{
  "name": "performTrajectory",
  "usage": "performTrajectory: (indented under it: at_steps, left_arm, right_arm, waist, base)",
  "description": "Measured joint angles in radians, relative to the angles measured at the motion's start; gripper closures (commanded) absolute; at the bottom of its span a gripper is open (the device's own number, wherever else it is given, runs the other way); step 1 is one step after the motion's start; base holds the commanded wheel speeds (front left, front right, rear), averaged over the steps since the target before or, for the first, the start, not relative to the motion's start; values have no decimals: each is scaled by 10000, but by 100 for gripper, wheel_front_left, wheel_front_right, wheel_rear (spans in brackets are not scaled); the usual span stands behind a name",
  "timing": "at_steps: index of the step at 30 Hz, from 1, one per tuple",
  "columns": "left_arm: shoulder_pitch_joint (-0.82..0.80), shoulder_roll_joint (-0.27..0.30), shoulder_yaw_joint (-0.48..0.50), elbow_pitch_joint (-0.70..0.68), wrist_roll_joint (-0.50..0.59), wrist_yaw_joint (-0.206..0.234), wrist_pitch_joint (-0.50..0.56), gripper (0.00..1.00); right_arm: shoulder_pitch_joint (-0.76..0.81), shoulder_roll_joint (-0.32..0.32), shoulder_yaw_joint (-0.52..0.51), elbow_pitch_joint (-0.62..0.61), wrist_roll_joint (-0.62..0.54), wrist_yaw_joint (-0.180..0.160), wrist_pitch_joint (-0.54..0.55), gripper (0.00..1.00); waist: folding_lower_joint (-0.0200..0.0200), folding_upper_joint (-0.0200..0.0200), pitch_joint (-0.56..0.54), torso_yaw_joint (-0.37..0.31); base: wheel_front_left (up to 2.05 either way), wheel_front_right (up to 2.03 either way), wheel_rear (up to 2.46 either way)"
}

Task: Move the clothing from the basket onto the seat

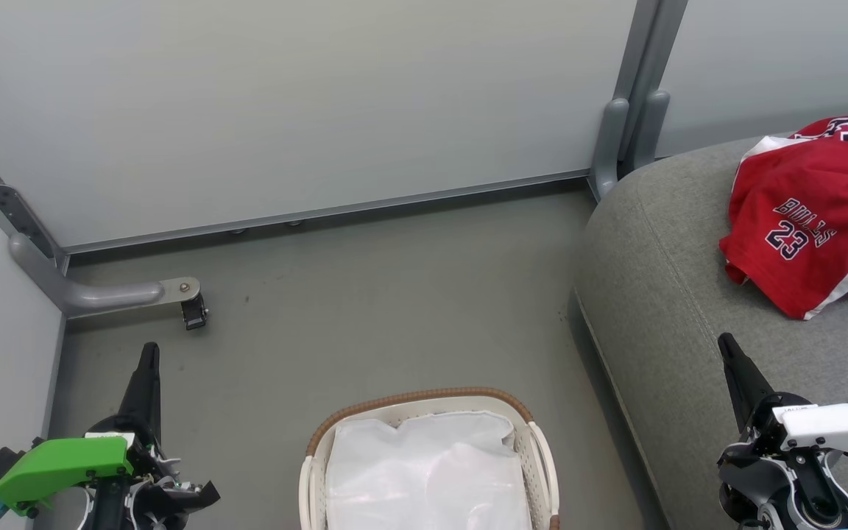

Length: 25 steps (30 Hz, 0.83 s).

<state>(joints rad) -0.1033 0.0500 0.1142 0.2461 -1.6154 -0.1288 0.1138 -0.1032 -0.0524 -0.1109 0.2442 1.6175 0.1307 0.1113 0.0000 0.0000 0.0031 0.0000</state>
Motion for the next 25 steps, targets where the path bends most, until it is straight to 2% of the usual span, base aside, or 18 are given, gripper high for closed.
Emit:
performTrajectory:
  at_steps: [25]
  left_arm:
    - [0,-2,2,0,0,0,4,100]
  right_arm:
    - [-2,10,-10,2,-13,0,27,100]
  waist:
    - [0,0,0,0]
  base:
    - [0,0,0]
